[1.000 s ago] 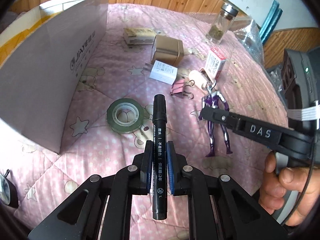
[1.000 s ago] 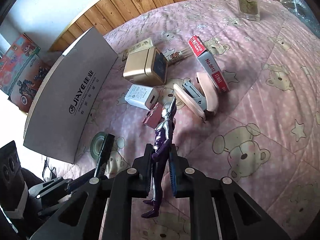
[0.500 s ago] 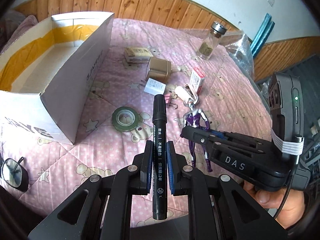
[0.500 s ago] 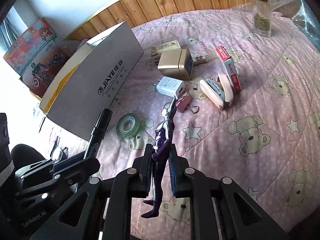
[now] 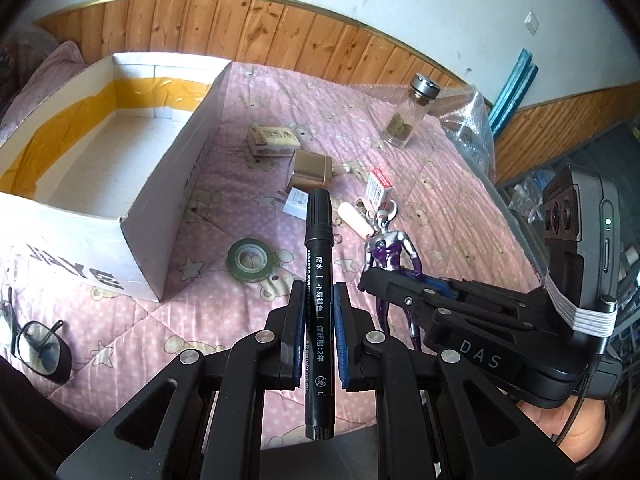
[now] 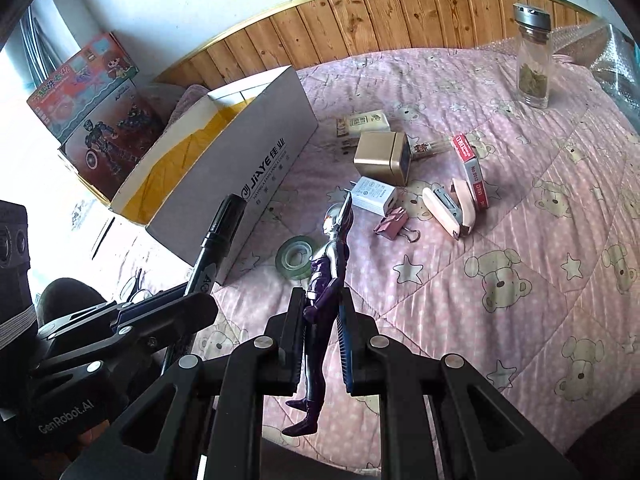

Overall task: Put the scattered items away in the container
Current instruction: 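Lift the marker and figure and carry both tools toward the white box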

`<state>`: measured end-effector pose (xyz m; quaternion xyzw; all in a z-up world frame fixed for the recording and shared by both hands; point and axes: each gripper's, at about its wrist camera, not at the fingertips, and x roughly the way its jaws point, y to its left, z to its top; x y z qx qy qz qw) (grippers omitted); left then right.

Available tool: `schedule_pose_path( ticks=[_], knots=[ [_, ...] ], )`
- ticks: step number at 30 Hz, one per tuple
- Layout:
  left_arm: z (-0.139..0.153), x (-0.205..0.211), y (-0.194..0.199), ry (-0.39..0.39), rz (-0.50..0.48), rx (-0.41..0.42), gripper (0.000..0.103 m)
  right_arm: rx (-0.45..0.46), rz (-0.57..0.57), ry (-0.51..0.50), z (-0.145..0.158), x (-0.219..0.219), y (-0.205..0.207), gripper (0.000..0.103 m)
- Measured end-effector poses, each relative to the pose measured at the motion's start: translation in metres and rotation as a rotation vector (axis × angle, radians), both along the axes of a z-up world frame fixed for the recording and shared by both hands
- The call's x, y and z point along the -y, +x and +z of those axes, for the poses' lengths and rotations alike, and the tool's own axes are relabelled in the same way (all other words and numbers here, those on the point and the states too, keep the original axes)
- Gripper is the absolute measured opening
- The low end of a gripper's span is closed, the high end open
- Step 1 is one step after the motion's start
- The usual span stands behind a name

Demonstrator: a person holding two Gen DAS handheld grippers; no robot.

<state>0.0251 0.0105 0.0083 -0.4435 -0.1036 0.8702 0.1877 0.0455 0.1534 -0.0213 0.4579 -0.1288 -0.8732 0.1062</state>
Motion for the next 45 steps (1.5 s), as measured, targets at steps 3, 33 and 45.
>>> schedule_pose_path(
  ticks=[3,33,45],
  knots=[
    [0.002,0.006,0.0,0.016,0.008,-0.002,0.013,-0.016,0.014,0.002,0.009,0.006,0.002,0.016],
    [0.022,0.042,-0.009,0.126,0.055,-0.024,0.013,-0.062,0.092,0.028,0.045,0.049,-0.014,0.016],
    [0.031,0.063,-0.018,0.163,0.089,-0.024,0.013,-0.087,0.132,0.035,0.061,0.071,-0.031,0.016]
  ],
)
